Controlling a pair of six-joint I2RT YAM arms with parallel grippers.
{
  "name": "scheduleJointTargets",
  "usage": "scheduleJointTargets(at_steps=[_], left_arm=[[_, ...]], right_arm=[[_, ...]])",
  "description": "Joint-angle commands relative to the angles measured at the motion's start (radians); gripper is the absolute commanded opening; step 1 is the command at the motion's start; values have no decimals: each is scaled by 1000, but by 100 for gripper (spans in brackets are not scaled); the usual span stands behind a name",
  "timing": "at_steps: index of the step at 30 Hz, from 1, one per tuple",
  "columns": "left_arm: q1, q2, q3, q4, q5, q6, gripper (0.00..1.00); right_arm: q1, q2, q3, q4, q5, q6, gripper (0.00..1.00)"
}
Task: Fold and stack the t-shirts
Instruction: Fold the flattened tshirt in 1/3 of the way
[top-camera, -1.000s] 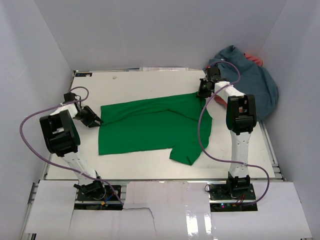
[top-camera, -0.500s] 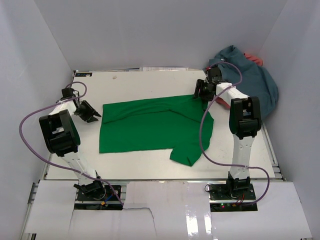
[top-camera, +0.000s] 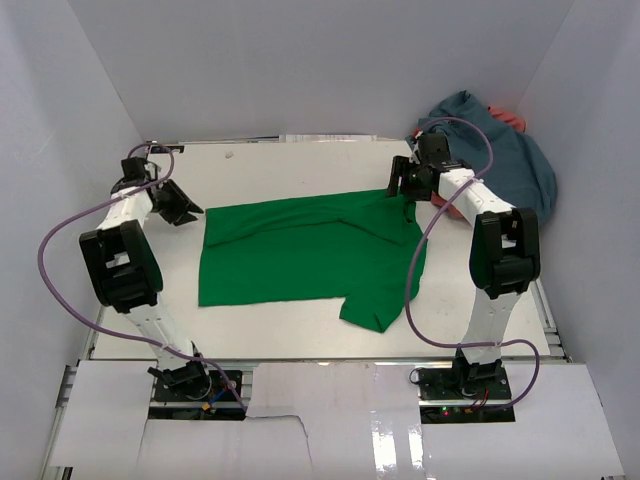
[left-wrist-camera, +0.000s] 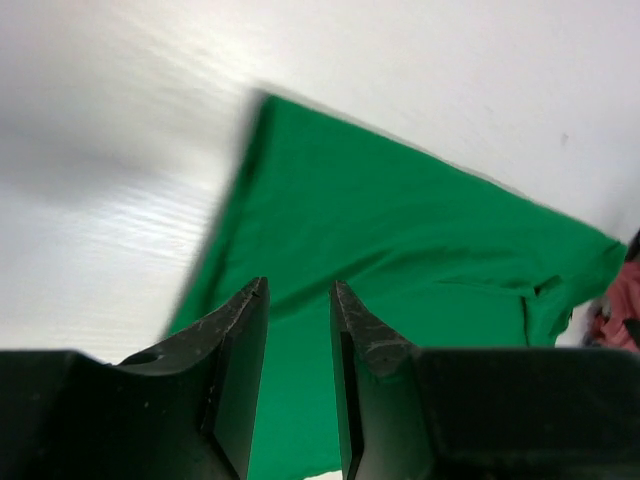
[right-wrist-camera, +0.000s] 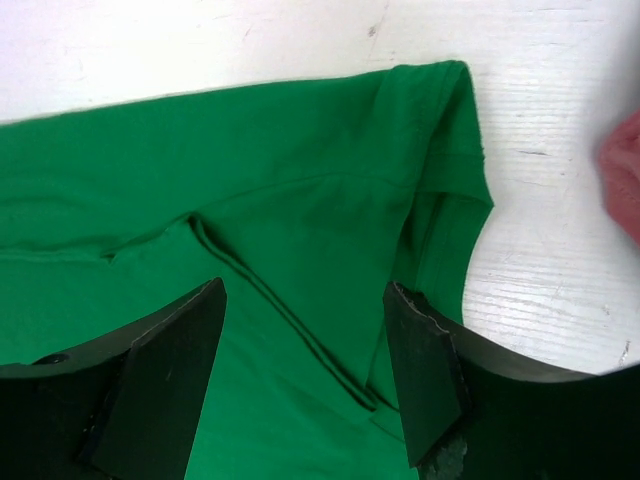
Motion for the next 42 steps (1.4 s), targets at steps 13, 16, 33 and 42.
scheduleJointTargets(at_steps=[13, 16, 33, 42], left_arm=[[-516, 284, 525, 17, 245, -29, 41], [-546, 373, 630, 16, 280, -63, 41], [-639, 562, 715, 82, 338, -124, 41], [-685, 625, 761, 152, 389, -222, 41]], right_arm=[[93, 157, 147, -86, -291, -82, 68], [110, 183, 159, -91, -306, -88, 67], [124, 203, 142, -25, -279, -117, 67], [124, 254, 202, -23, -300, -117, 67]])
